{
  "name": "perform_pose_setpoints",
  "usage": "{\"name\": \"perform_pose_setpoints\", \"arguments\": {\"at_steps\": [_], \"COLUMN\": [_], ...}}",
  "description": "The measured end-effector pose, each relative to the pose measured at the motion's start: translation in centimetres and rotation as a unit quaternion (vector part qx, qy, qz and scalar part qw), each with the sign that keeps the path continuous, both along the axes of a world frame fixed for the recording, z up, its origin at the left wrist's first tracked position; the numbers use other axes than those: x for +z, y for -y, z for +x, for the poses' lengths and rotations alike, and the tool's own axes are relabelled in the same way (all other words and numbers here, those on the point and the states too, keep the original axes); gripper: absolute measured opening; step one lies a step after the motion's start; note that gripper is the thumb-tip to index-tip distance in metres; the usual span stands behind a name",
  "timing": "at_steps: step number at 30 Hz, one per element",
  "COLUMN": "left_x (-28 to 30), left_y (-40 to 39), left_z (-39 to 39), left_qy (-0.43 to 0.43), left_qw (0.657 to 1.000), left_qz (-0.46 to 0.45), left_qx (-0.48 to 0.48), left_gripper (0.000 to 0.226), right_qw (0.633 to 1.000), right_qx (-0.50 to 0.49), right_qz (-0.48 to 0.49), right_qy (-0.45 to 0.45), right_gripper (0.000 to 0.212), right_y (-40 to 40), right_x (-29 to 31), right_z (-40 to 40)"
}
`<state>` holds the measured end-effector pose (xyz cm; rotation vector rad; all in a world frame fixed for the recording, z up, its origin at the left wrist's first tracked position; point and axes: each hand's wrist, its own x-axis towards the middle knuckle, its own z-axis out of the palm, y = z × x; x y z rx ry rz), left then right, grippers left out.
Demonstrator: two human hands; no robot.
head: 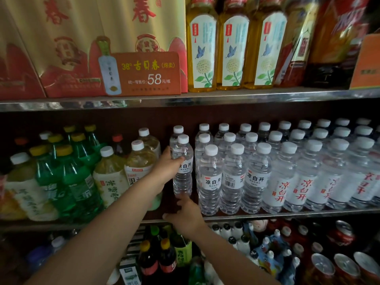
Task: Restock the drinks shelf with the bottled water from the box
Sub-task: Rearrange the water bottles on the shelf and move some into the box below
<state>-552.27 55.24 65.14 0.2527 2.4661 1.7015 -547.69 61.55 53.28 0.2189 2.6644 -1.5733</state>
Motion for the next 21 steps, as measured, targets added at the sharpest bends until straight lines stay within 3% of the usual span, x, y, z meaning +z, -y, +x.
{"name": "perform_pose_setpoints", "arguments": {"at_steps": [5,12,21], "left_x": [0.4,-3.7,-17.4], "left_y": [0.9,3.5,5.3], "left_z": [4.8,11.7,20.1], "left_qy": [-0.010,0.083,0.232], "left_qw": [0.999,0.992,0.962], "left_qz": [-0.042,-0.094,-0.147], "left_qx": [-0.002,0.017,-0.001], "left_gripper": [0.047,0.039,0.020], "right_qw": [0.998,0.995,0.988], "right_qx": [0.028,0.073,0.064], "right_qz": [0.053,0.062,0.033], "right_qy": [-0.012,0.027,0.139], "right_gripper": [0.051,0.027,0.017], "right_y": [-3.5,-8.0,-8.5], "right_x": [2.0,2.0,-9.5], "right_z": [4.4,11.1,17.7]}}
